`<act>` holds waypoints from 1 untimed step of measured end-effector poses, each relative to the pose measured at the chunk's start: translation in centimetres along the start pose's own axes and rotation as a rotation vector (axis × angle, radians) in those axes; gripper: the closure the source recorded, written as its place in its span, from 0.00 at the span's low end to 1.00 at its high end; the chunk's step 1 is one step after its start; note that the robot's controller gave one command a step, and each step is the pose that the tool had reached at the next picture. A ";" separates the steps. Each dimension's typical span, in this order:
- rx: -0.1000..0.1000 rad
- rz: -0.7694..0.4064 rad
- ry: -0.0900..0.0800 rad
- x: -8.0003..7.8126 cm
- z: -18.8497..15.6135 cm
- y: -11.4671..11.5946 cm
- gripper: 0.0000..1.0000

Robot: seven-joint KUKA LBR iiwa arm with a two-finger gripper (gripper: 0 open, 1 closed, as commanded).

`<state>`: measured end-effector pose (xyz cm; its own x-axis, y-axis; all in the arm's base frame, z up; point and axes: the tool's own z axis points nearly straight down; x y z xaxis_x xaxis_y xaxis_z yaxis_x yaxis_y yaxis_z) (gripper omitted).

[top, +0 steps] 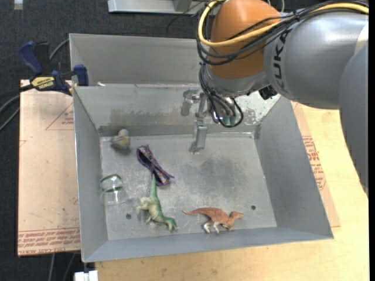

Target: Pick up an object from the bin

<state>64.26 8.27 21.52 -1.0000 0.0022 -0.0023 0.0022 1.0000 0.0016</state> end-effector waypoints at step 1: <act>-0.001 -0.082 -0.006 -0.2 10.1 1.5 0.00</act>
Offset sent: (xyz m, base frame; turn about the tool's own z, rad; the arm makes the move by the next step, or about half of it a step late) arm -0.0159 0.0411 -0.0841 0.0272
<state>64.52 9.82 11.41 -0.9968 -0.0797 -0.0085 -0.0797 0.9968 0.0021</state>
